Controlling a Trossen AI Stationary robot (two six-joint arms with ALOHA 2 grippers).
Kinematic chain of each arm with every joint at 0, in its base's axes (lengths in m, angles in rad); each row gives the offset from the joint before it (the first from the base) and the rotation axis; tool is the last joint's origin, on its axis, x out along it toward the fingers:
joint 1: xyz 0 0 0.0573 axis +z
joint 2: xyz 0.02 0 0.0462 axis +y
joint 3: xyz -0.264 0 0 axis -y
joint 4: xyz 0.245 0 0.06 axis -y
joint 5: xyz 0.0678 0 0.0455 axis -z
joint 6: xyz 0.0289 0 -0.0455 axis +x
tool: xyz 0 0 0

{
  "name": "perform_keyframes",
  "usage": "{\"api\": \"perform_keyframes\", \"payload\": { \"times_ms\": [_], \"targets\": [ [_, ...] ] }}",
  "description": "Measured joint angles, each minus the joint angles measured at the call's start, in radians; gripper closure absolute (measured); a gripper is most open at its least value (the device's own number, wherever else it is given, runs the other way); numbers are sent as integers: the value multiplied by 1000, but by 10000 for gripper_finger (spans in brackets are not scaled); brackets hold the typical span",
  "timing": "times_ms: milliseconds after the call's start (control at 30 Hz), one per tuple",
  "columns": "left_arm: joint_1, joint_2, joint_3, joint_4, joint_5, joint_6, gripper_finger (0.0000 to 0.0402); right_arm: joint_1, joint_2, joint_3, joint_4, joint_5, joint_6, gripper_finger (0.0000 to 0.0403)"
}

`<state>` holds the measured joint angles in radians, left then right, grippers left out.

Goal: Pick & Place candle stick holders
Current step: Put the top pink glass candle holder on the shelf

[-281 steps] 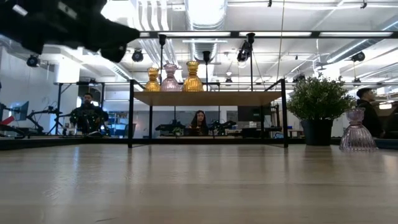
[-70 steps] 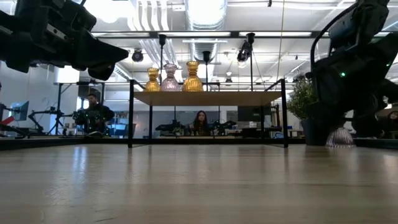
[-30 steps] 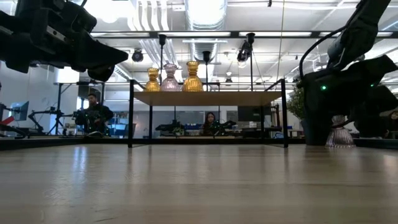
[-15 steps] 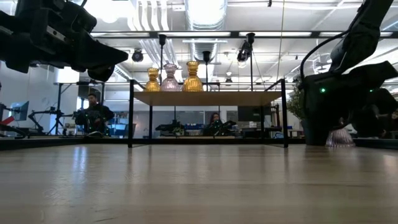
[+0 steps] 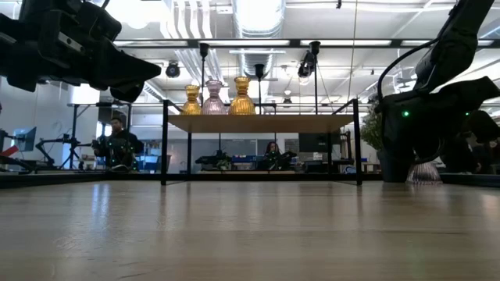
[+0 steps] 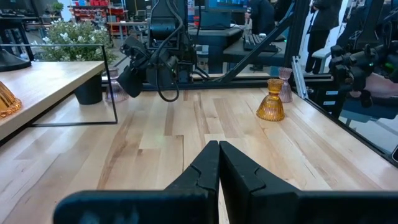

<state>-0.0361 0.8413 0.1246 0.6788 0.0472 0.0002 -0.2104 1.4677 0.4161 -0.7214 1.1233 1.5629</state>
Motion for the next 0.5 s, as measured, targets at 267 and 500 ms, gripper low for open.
{"api": "perform_keyframes", "payload": {
  "times_ms": [267,500],
  "targets": [
    [0,0,0,0,0,0,390,1,-16,33,1,-60,-133,315],
    [0,0,0,-1,0,0,390,1,-52,50,-4,-254,-175,220]
  ]
}}
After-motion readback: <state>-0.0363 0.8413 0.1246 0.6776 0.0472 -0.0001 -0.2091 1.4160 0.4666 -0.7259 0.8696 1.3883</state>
